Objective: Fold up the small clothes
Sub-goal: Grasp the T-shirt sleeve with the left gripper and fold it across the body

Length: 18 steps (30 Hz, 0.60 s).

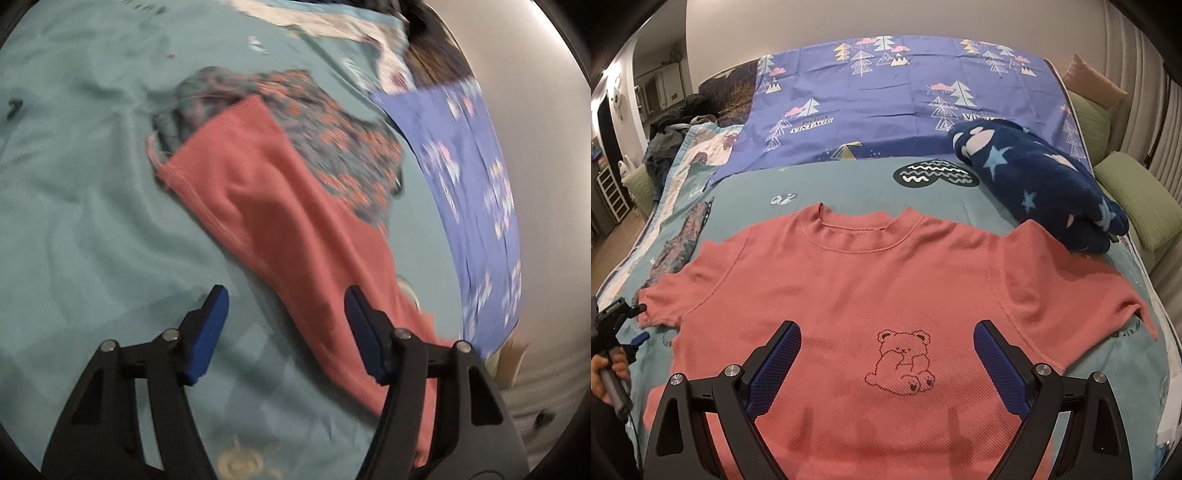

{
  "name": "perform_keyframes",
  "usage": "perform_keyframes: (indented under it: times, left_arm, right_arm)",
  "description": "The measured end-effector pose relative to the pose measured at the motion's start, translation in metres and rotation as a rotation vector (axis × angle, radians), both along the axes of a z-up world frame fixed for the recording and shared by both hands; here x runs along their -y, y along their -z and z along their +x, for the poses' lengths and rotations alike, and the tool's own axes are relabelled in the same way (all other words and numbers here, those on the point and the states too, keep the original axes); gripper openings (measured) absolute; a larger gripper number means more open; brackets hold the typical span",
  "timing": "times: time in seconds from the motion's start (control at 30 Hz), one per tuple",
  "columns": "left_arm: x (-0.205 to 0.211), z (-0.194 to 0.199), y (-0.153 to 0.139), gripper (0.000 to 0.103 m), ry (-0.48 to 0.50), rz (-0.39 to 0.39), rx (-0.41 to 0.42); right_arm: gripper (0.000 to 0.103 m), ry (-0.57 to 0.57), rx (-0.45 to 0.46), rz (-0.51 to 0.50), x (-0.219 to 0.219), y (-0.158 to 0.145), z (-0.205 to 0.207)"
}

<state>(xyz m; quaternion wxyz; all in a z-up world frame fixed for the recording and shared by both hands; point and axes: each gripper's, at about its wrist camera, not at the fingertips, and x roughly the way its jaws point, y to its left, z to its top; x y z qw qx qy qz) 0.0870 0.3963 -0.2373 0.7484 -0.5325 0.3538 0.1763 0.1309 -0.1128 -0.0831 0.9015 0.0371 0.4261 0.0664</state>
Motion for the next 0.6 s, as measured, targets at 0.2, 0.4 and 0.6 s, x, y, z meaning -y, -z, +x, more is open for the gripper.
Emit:
perform_keyframes:
  times: [0.2,0.4,0.6]
  left_arm:
    - [-0.024,0.016,0.023,0.060,-0.122,-0.041,0.032]
    - [-0.036,0.022,0.018,0.015,-0.144,-0.008,0.066]
    - [-0.019,0.024,-0.035,0.009,-0.110,0.214,0.069]
  right_arm:
    - [0.096,-0.001,-0.017,0.000,-0.001,0.008,0.008]
    - [0.096,0.009,-0.028,0.000,0.002,0.015,0.013]
    - [0.096,0.015,-0.023,0.023,0.009,0.016,0.013]
